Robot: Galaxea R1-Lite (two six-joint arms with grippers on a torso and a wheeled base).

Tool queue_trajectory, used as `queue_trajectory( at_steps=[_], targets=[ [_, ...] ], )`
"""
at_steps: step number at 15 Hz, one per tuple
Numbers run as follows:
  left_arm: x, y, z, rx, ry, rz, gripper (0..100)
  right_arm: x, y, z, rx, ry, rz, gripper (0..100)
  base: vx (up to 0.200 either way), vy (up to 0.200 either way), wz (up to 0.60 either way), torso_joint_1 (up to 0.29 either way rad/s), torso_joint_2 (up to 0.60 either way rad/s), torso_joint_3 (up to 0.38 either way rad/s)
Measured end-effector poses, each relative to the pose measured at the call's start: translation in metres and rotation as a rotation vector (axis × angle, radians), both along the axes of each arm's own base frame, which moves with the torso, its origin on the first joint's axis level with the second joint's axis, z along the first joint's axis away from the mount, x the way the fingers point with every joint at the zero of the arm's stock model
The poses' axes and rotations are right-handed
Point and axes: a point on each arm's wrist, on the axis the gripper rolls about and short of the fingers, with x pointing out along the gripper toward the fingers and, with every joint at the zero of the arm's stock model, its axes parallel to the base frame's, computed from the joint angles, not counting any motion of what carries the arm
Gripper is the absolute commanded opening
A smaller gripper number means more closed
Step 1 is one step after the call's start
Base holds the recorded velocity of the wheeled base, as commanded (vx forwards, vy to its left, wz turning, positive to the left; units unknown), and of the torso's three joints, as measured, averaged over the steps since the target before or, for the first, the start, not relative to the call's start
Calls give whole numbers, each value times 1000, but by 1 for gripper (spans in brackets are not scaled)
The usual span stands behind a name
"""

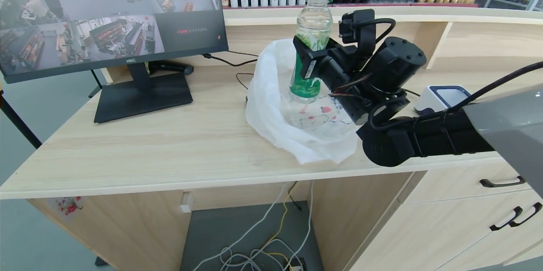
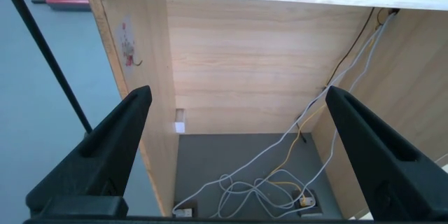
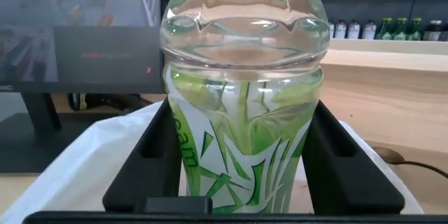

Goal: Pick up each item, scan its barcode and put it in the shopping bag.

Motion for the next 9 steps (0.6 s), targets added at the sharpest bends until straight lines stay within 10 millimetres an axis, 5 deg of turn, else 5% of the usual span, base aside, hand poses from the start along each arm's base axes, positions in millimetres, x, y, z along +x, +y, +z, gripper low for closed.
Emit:
queue_trajectory(
  at_steps=[9],
  targets=[
    [0,0,0,0,0,0,100,16,12,-28,-27,40,11,0,0,0,0,0,0,0]
  ],
)
